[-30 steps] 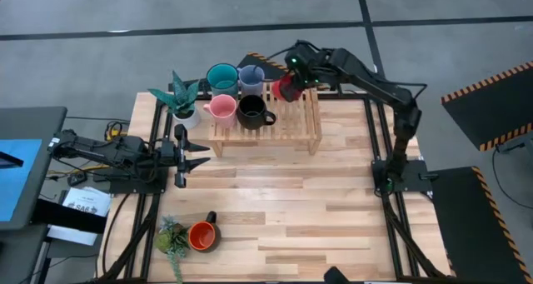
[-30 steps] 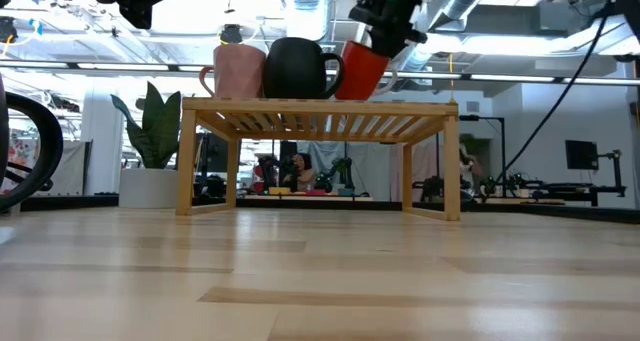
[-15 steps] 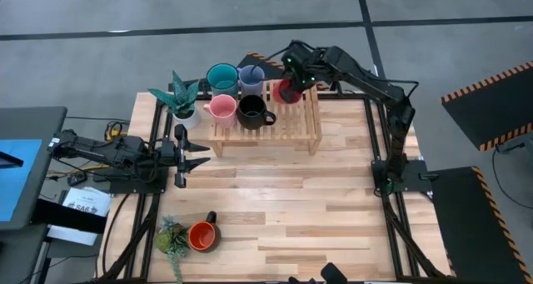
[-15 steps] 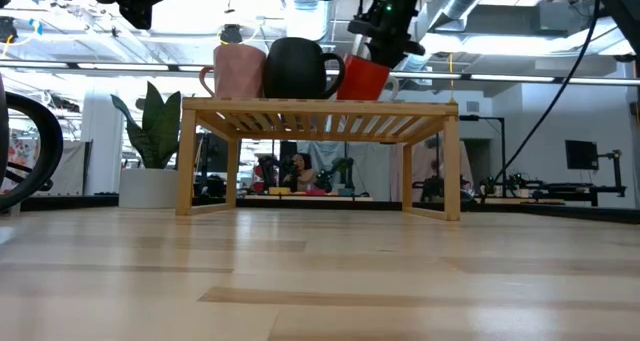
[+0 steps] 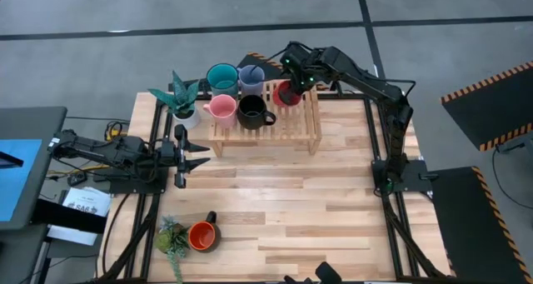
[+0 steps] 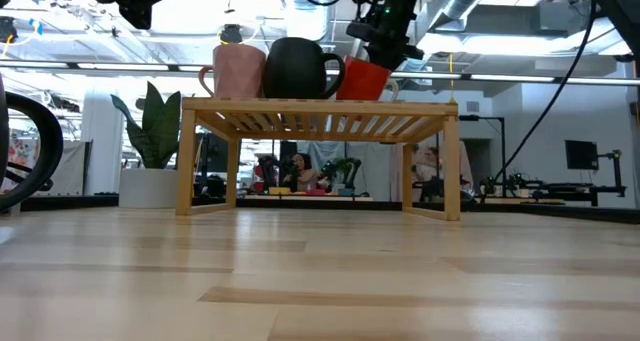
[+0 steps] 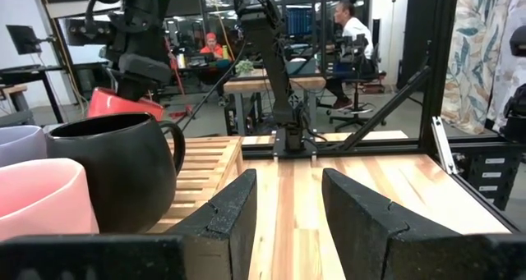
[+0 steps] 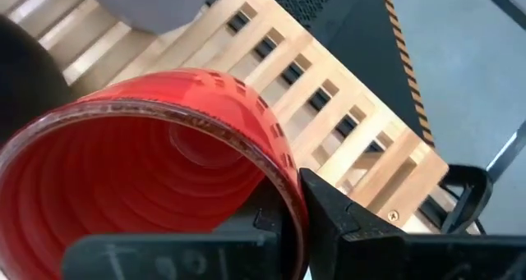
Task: Place coffee mugs
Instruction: Put the red mug on the shelf
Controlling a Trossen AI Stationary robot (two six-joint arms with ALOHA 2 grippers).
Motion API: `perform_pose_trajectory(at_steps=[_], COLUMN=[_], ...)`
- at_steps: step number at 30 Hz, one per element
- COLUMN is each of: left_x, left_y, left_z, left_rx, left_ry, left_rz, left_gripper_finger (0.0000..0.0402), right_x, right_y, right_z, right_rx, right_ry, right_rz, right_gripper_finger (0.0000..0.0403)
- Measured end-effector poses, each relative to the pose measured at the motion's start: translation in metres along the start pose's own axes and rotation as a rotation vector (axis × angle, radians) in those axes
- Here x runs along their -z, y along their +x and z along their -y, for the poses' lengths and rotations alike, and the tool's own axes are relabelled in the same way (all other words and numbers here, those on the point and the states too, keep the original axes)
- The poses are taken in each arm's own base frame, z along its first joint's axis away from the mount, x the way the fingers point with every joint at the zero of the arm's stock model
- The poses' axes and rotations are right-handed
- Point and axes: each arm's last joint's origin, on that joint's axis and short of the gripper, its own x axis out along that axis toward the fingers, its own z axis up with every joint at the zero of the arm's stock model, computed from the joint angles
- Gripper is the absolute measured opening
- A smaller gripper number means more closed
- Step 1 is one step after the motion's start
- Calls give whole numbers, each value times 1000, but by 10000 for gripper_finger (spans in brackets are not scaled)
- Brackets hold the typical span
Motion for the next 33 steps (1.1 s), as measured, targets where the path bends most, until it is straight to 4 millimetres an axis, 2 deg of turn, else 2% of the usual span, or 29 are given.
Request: perform_pose_trajectory(at_steps=[7, 33], left_x=[0, 0], left_y=[0, 0], left_z=[0, 0], left_rx=[1, 1], left_ry=[1, 1], left_rz=[-1, 0], left_gripper_finger=[126, 126], right_x=[-4, -6], right_y=[2, 2], right_z=[-4, -6], right_rx=[-10, -23], right_ry=[2, -3], right_rz=[37, 65], right_gripper_finger=[69, 72])
